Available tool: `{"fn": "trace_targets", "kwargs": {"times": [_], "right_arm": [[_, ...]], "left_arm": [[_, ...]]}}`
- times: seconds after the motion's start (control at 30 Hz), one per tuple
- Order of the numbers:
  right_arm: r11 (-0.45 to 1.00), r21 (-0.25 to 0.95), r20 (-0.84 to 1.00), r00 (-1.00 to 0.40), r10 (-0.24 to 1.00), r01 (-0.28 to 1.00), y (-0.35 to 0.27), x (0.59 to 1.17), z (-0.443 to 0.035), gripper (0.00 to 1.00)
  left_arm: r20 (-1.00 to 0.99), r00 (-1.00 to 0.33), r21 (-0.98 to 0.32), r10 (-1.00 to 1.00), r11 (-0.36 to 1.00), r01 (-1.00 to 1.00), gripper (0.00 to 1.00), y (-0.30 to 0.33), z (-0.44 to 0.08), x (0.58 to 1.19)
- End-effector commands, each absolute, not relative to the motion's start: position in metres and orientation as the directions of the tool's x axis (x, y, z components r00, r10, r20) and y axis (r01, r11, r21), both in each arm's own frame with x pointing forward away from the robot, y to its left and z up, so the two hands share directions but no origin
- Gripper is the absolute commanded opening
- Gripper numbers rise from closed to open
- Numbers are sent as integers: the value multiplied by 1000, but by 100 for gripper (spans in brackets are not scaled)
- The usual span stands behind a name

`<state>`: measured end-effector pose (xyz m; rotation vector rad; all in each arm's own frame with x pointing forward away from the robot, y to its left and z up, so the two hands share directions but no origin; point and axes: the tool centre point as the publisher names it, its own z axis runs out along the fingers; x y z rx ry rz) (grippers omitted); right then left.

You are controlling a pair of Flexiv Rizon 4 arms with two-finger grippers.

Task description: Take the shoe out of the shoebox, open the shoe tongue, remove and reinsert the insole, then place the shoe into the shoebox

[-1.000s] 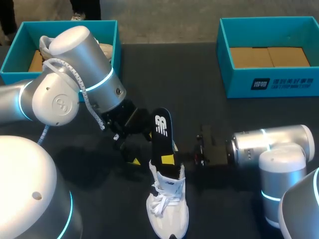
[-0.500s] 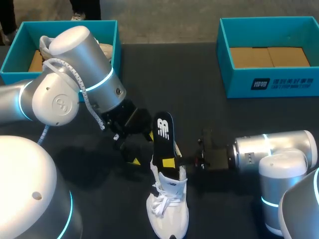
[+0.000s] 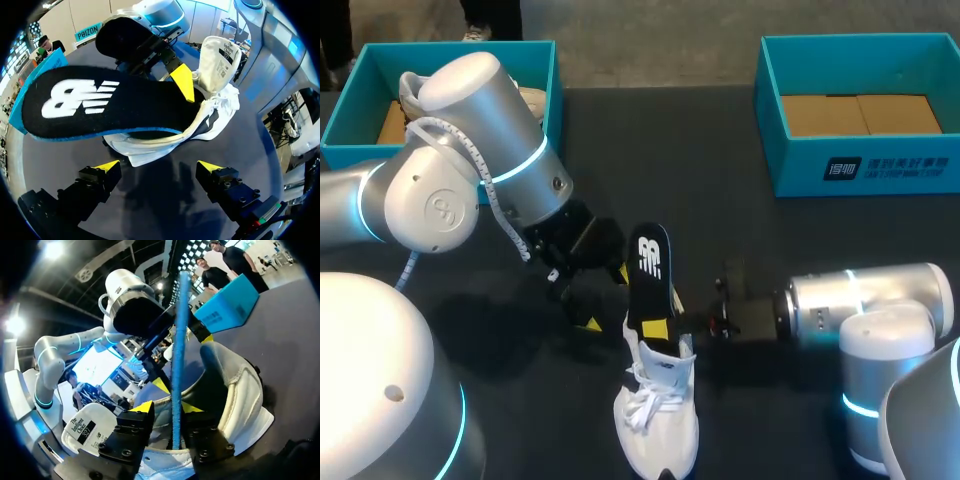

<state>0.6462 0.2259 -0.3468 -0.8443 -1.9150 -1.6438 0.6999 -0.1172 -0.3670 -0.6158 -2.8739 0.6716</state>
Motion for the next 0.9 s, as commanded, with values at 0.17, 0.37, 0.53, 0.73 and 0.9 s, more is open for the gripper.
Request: {"fn": "trace_targets", "kwargs": {"times": [0.17, 0.37, 0.53, 0.73, 0.9], "right_arm": [[106, 711, 680, -718, 151, 696, 230, 652, -335, 33], [111, 720, 669, -728, 149, 685, 234, 658, -328, 33], [106, 726, 664, -733, 149, 679, 237, 663, -324, 32], [97, 731, 661, -737, 145, 675, 240, 668, -318, 28], [84, 733, 661, -736, 146, 675, 240, 671, -315, 1]], "left_arm": [[28, -909, -447, 415, 819, 360, 100, -117, -367, 699], [28, -909, -447, 415, 819, 360, 100, -117, -367, 699], [28, -909, -447, 415, 819, 360, 100, -117, -367, 699], [28, -909, -447, 415, 819, 360, 100, -117, -367, 699], [28, -909, -447, 415, 819, 360, 100, -117, -367, 699]]}}
